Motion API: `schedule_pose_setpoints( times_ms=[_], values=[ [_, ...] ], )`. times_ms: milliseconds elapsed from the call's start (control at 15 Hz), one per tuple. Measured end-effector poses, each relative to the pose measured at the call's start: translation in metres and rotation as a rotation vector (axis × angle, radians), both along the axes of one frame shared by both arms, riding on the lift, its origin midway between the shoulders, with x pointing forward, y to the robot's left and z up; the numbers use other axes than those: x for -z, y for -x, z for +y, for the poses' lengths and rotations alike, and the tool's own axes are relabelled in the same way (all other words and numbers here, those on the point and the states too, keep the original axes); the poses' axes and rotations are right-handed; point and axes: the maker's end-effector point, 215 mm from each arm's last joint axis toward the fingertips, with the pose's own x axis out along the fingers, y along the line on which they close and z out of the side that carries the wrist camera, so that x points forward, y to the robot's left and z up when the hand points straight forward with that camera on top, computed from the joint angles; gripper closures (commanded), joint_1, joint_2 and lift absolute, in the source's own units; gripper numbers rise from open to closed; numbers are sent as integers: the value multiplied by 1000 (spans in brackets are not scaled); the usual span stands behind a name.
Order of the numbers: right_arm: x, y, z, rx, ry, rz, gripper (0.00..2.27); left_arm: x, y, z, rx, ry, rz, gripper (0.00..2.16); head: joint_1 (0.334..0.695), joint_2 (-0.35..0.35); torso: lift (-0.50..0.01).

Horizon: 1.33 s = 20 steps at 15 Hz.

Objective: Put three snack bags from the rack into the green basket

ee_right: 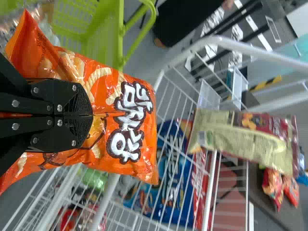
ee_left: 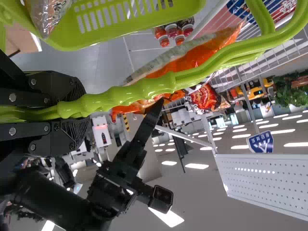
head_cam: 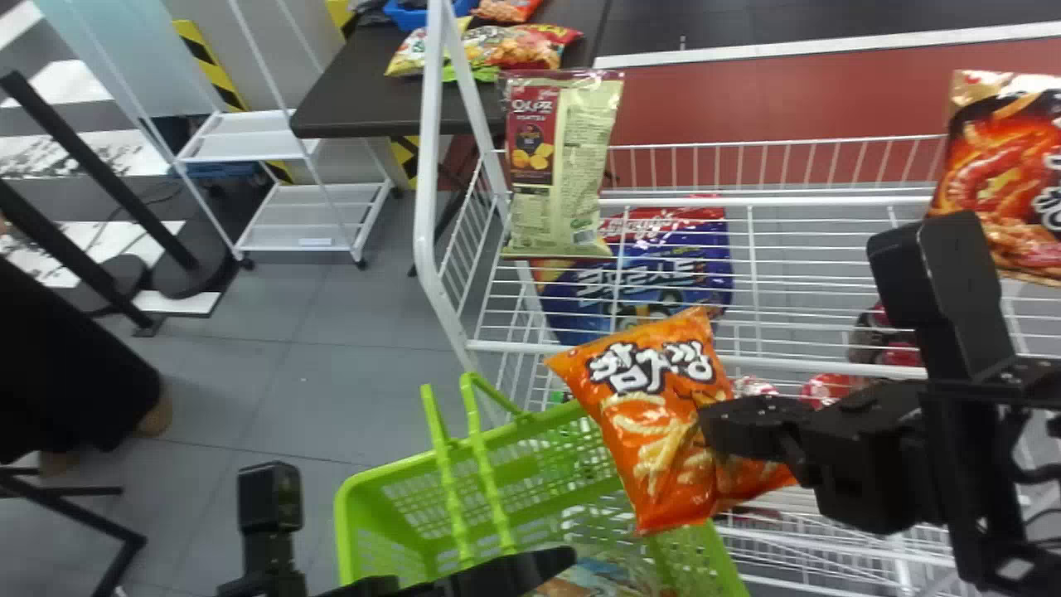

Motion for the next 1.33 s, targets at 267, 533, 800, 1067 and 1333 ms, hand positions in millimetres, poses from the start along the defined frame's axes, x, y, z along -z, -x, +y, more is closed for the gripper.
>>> schedule_pose_setpoints(
  times_ms=[267, 533, 800, 1067, 1333],
  values=[
    [21, 29, 34, -88, 32, 37, 2246, -1, 0, -1, 4, 3, -1, 2148, 695, 350, 0],
    [53, 52, 62, -157, 73, 76, 2017, -1, 1, -2, 6, 7, 0, 2152, 695, 350, 0],
    [63, 54, 84, -196, 56, 57, -1, -2, 1, -2, 7, 8, -1, 2152, 695, 350, 0],
    [57, 63, 86, -220, 44, 68, 46, -1, 1, -2, 5, 7, -2, 2152, 695, 350, 0],
    [40, 72, 72, -225, 5, 99, 39, -1, 1, -2, 4, 4, -1, 2152, 695, 350, 0]
  ],
)
